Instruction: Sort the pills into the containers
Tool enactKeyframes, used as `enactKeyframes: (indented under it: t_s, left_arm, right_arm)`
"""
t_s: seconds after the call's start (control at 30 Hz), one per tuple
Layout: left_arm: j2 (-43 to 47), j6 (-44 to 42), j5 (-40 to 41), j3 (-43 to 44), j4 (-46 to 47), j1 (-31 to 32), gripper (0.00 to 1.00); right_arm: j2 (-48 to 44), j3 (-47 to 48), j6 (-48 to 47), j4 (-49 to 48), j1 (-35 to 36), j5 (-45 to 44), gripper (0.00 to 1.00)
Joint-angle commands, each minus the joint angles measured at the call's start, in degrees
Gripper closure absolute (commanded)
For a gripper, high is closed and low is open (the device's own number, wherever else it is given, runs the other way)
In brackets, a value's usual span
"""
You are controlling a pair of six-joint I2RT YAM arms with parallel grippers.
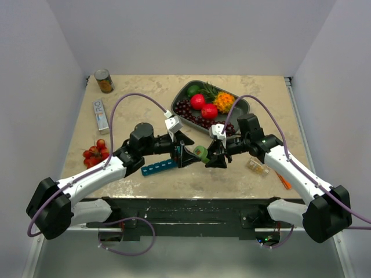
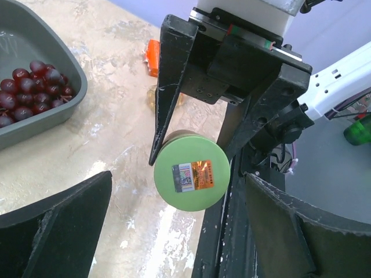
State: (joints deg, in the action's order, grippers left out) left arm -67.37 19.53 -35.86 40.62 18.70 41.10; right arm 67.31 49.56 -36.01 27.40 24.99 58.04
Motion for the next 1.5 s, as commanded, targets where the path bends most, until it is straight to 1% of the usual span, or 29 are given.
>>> enactKeyframes:
  t_s: [0.0, 0.17, 0.27, 0.33, 0.37, 0.4, 0.47, 0.5, 0.6, 0.63, 0.67, 0.7, 0.73, 0.77, 0.8, 0.83, 0.87, 0.93, 0.97, 1.0, 1.03, 1.07, 1.1, 1.13, 1.2, 1.23, 1.33, 1.4, 1.47]
  left_arm:
    - [-0.39, -0.45, 0.87, 3.67, 1.08, 1.34, 0.01]
    - [-1.71, -1.77, 1.93, 4.82, 0.73, 3.01, 0.1]
    - [-2.32, -5.11, 4.91, 6.22, -1.82, 5.47, 0.13]
    - [-2.94, -7.04, 6.58, 7.53, -4.36, 6.27, 0.23]
    - [-3.11, -7.48, 6.85, 7.89, -5.07, 6.27, 0.31]
    - [-3.38, -8.1, 7.2, 8.24, -5.77, 6.27, 0.51]
    - [-3.47, -8.54, 7.9, 9.12, -7.44, 6.27, 0.76]
    - [-3.38, -8.63, 7.99, 9.39, -8.06, 6.27, 1.0]
    - [-2.33, -8.28, 9.4, 9.65, -9.82, 6.18, 1.0]
    - [-1.89, -8.02, 10.27, 9.57, -10.34, 6.01, 1.0]
    - [-1.1, -7.84, 10.72, 9.39, -10.52, 5.83, 1.0]
    - [-0.57, -6.8, 11.24, 9.13, -10.7, 5.31, 1.0]
    - [0.04, -6.18, 12.64, 8.52, -11.05, 4.78, 1.0]
    - [1.44, -5.13, 13.44, 8.07, -11.31, 3.38, 1.0]
    - [2.06, -4.68, 14.31, 7.64, -11.66, 2.5, 1.0]
    - [2.85, -4.15, 16.67, 6.93, -13.32, 1.53, 1.0]
    - [4.08, -3.45, 17.65, 6.67, -14.38, -1.09, 1.0]
    - [5.06, -3.18, 20.28, 6.4, -17.9, -4.08, 1.0]
    - [5.76, -3.18, 21.6, 6.57, -18.6, -6.88, 1.0]
    - [5.85, -3.27, 25.01, 7.36, -23.05, -8.48, 1.0]
    - [5.94, -3.44, 26.96, 7.89, -24.75, -9.97, 1.0]
    - [5.16, -3.97, 28.72, 8.42, -26.16, -13.29, 1.0]
    - [4.54, -4.15, 32.04, 9.55, -28.43, -15.16, 1.0]
    - [2.62, -4.15, 33.21, 10.35, -29.85, -19.0, 1.0]
    - [0.06, -4.41, 35.66, 12.9, -31.88, -22.45, 1.0]
    - [-2.56, -4.59, 35.68, 13.69, -32.14, -25.25, 1.0]
    - [-8.36, -5.29, 40.5, 17.2, -32.15, -28.34, 1.0]
    - [-11.36, -5.82, 43.57, 20.01, -31.8, -29.06, 1.0]
    - [-15.84, -6.43, 44.29, 22.91, -31.97, -30.46, 1.0]
  right_arm:
    - [-1.22, 1.5, 0.59, -2.17, -0.3, 2.25, 1.0]
    - [-1.13, 1.5, 0.59, -2.26, -0.3, 2.34, 1.0]
    - [-1.13, 1.5, 0.68, -2.26, -0.3, 2.34, 1.0]
    - [-1.13, 1.5, 0.68, -2.26, -0.3, 2.34, 1.0]
    - [-1.04, 1.5, 0.68, -2.26, -0.3, 2.34, 1.0]
    - [-1.13, 1.5, 0.68, -2.26, -0.21, 2.25, 1.0]
    - [-1.04, 1.5, 0.68, -2.26, -0.21, 2.16, 1.0]
    - [-1.04, 1.5, 0.68, -2.35, -0.3, 1.99, 1.0]
    - [-1.13, 1.5, 0.85, -2.35, -0.21, 1.55, 1.0]
    - [-1.04, 1.42, 0.94, -2.52, -0.3, 1.29, 0.96]
    - [-1.04, 1.42, 1.2, -2.7, -0.3, 1.02, 0.88]
    - [-1.21, 1.15, 1.55, -3.4, -0.21, 0.59, 0.79]
    - [-1.21, 0.98, 2.17, -3.84, -0.3, -0.46, 0.53]
    - [-1.39, 0.8, 3.04, -4.19, -0.38, -1.17, 0.36]
    - [-1.56, 0.37, 3.75, -5.41, -0.65, -2.05, 0.25]
    - [-1.83, 0.19, 4.36, -5.95, -0.73, -2.84, 0.07]
    - [-1.92, 0.1, 4.8, -6.21, -1.08, -4.24, 0.03]
    - [-2.44, -0.52, 5.68, -7.35, -1.61, -5.13, 0.01]
    - [-2.71, -0.69, 5.95, -7.62, -2.14, -6.0, 0.01]
    - [-2.88, -1.04, 6.39, -8.49, -2.4, -6.36, 0.01]
    - [-2.97, -1.22, 7.26, -9.02, -2.84, -6.8, 0.01]
    - [-3.06, -1.48, 7.62, -10.07, -3.37, -8.19, 0.01]
    - [-2.97, -1.83, 7.88, -10.43, -3.72, -8.64, 0.01]
    - [-2.97, -1.92, 8.06, -10.78, -4.42, -9.08, 0.01]
    - [-3.15, -2.19, 8.06, -10.96, -5.21, -9.26, 0.01]
    - [-3.5, -2.27, 8.06, -11.05, -5.83, -9.35, 0.01]
    - [-4.02, -2.63, 7.89, -11.22, -6.88, -9.79, 0.01]
    - [-4.03, -2.89, 7.8, -11.31, -7.5, -9.79, 0.01]
    - [-4.11, -2.98, 7.88, -11.49, -8.03, -9.7, 0.01]
